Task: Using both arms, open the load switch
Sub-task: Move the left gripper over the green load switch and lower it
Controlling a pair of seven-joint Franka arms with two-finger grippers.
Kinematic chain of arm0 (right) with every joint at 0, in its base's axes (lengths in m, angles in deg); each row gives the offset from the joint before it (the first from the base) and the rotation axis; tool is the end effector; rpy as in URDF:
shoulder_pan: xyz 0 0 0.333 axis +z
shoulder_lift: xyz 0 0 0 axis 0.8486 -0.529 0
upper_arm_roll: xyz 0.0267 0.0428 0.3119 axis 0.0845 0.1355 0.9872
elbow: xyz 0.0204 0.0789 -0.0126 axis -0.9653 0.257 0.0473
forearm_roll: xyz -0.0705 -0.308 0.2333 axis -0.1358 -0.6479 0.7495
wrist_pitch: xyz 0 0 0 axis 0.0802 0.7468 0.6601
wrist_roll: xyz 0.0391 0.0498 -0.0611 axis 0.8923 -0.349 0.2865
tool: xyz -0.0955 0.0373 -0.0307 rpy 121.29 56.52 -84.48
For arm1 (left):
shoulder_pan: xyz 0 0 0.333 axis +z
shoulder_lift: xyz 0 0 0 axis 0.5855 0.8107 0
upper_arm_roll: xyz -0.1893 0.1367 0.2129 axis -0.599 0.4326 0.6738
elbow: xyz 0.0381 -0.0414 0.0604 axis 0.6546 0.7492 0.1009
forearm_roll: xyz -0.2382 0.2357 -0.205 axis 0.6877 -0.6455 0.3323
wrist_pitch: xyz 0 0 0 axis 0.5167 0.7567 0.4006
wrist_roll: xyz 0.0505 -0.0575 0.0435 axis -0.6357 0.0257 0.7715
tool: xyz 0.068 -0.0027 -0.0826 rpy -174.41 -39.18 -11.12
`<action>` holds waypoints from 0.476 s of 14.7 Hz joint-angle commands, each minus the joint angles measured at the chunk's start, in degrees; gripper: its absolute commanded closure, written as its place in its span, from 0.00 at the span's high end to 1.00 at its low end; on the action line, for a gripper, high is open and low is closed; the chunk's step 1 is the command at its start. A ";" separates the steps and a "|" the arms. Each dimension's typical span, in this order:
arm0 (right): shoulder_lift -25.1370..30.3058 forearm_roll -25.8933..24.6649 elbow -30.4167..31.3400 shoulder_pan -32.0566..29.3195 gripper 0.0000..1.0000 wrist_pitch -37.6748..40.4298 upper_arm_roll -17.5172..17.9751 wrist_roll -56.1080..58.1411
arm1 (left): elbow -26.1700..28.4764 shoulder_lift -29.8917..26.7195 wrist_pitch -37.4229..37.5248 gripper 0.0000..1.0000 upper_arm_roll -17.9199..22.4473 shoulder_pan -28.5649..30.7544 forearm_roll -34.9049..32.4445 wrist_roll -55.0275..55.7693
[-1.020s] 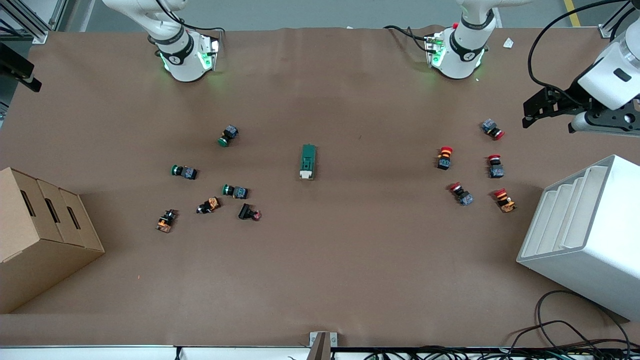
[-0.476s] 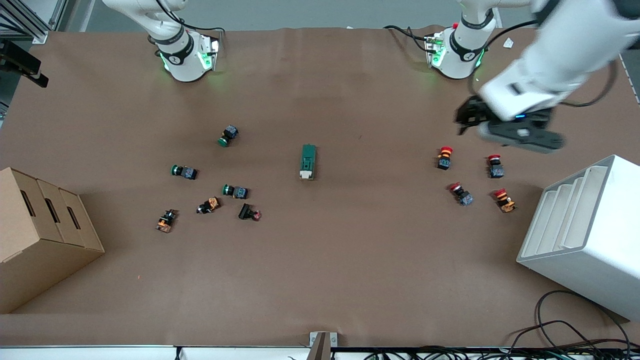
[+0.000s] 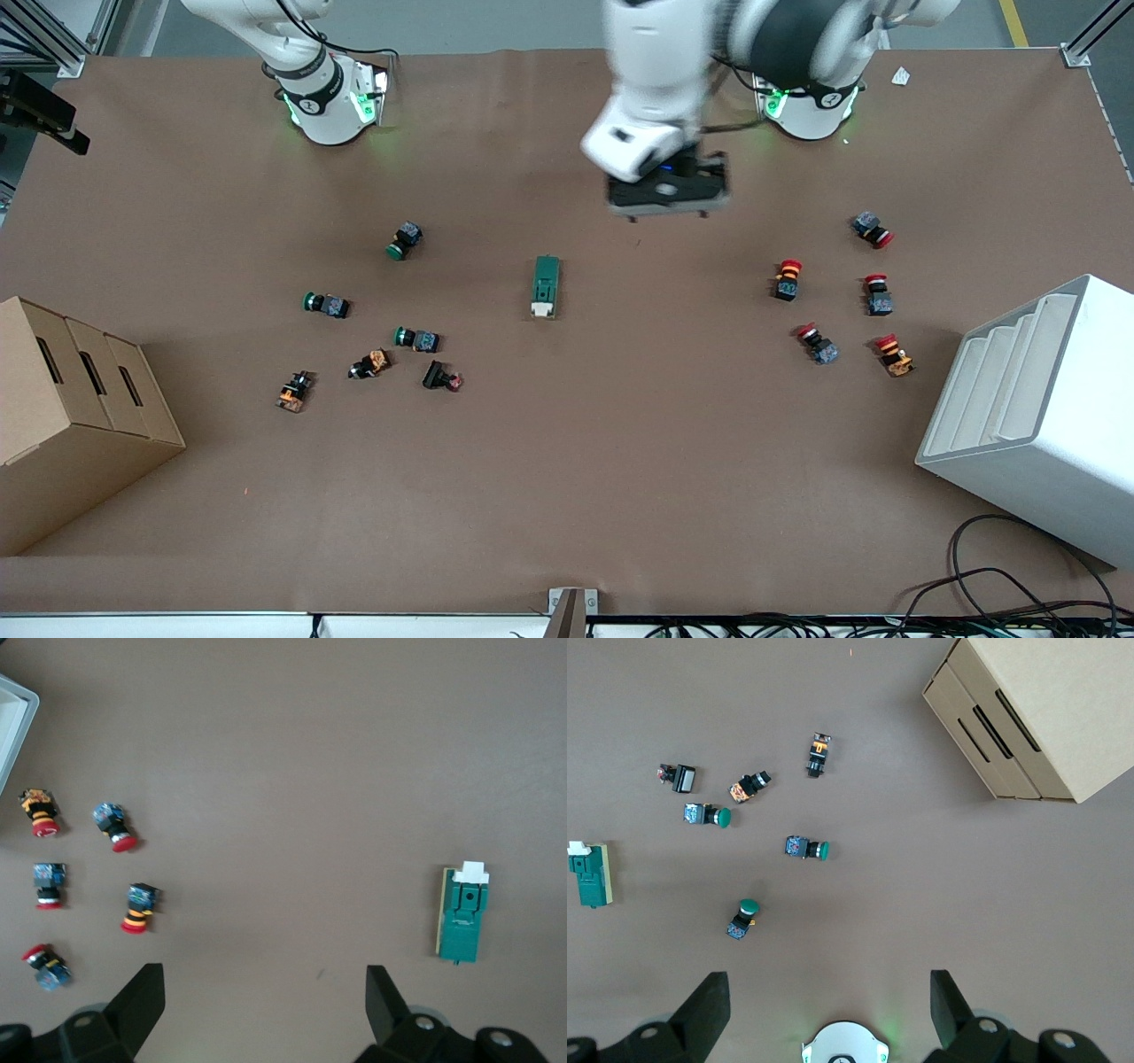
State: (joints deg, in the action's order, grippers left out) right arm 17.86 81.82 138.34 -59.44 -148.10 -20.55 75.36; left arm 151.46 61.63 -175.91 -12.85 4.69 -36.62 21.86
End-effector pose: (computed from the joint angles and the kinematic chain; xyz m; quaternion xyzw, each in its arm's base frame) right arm 0.4775 -0.0417 0.6976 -0.9995 0.0198 0.0238 0.0075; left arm 0.4243 -0.4594 0.5066 -0.9931 0.0041 -0.0602 0.1002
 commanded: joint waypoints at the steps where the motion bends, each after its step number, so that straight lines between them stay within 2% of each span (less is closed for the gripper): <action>1: -1.02 0.76 0.24 -0.37 1.00 0.20 -0.03 -1.10 | -1.52 5.77 -2.62 1.00 0.31 -5.23 -6.18 12.85; 4: -2.78 1.03 0.16 -0.64 1.00 -0.15 -0.20 -0.58 | -0.99 10.17 -9.30 1.00 0.39 -9.80 -8.46 31.48; 7: -5.58 0.76 -0.11 -0.73 1.00 -0.51 -0.29 -0.40 | 3.39 12.72 -12.81 1.00 -0.04 -12.09 -22.50 36.27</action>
State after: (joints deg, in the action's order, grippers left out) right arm 14.19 81.82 138.42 -59.57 -148.32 -20.89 75.26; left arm 152.55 73.59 -186.19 -12.82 -6.44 -52.33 55.04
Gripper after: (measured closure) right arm 0.000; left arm 0.000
